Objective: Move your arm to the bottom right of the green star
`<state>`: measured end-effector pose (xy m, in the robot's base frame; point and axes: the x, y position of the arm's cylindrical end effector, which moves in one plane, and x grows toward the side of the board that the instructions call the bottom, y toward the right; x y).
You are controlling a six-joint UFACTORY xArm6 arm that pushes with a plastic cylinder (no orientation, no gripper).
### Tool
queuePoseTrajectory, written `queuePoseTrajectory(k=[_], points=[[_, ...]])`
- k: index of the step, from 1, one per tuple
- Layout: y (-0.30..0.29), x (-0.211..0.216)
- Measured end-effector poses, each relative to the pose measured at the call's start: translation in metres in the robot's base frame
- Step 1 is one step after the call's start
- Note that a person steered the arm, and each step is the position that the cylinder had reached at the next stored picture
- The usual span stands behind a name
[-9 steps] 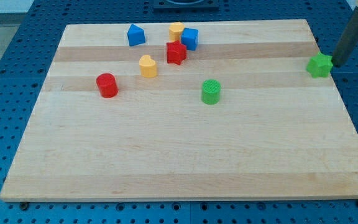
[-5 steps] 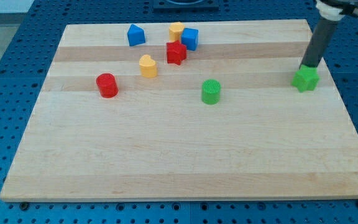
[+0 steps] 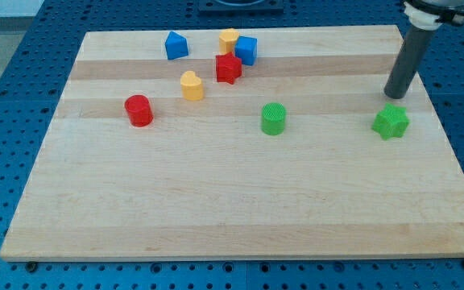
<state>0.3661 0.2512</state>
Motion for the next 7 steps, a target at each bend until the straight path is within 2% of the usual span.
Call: queuePoseTrajectory(k=[1, 2, 4, 6, 7], points=[[0.035, 0.004], [0.062, 0.029], [0.062, 0.109], [0.017, 0.118], [-0.007, 0.096]])
